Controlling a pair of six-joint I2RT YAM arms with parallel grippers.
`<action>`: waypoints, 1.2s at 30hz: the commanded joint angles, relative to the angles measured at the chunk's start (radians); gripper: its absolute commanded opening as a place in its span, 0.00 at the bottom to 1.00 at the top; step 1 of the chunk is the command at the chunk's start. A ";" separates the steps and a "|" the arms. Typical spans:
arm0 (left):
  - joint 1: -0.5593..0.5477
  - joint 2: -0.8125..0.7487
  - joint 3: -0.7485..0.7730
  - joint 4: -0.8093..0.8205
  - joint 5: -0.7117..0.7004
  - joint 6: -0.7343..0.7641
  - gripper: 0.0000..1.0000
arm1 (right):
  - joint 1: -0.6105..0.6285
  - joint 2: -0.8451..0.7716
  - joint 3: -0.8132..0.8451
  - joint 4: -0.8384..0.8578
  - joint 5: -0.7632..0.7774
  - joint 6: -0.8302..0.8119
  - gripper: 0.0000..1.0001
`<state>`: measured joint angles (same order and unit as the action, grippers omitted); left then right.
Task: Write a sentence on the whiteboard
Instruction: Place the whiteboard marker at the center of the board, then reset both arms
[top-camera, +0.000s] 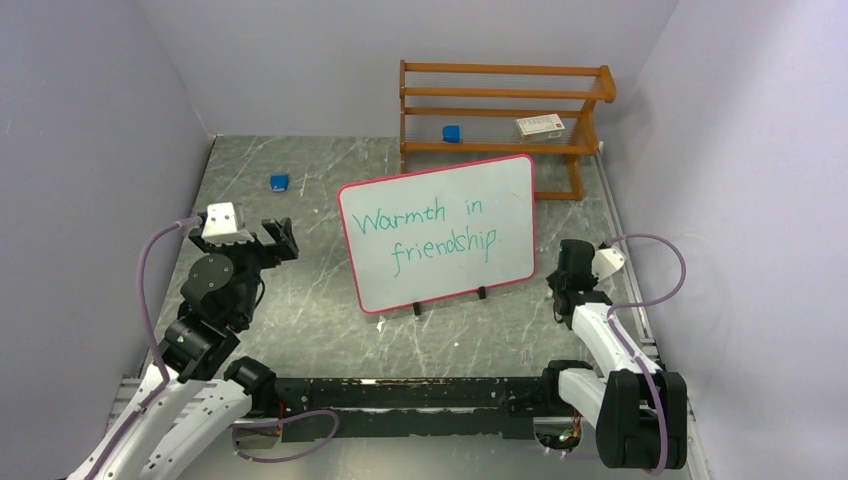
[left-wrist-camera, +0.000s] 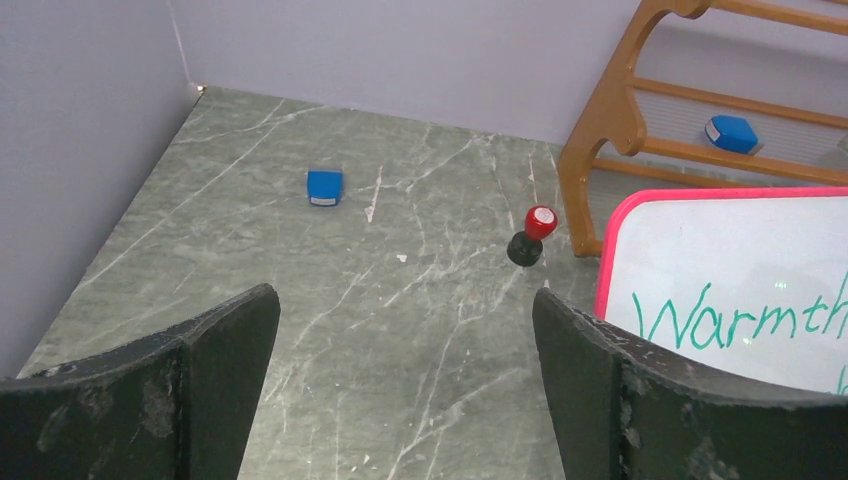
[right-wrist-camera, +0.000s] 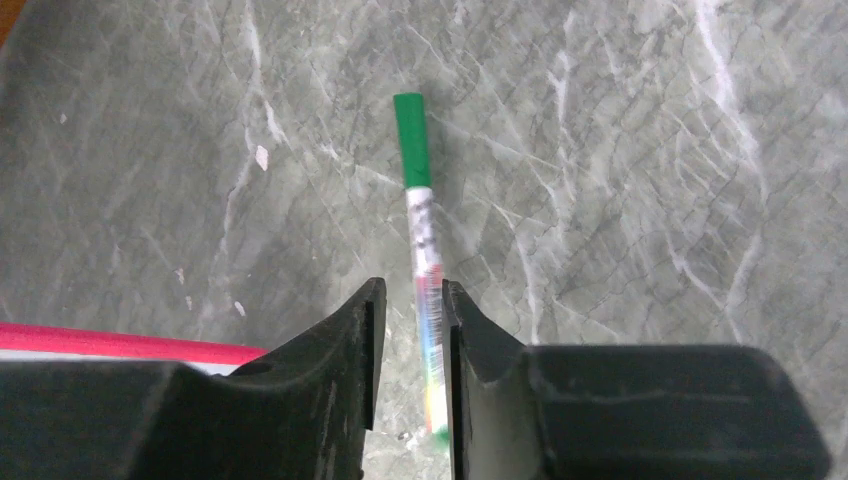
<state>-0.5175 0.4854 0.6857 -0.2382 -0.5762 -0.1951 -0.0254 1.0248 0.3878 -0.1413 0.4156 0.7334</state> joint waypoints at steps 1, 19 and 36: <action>0.008 -0.024 -0.009 -0.005 -0.015 0.001 0.99 | -0.011 -0.048 -0.006 -0.046 0.017 0.031 0.35; 0.008 -0.093 0.241 -0.249 0.063 0.038 0.99 | -0.011 -0.581 0.362 -0.450 -0.036 -0.181 1.00; 0.007 -0.201 0.237 -0.296 0.006 0.019 0.99 | 0.018 -0.726 0.501 -0.450 -0.142 -0.448 1.00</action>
<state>-0.5175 0.3023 0.9512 -0.5255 -0.5354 -0.1730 -0.0174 0.3096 0.8925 -0.5869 0.2905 0.3321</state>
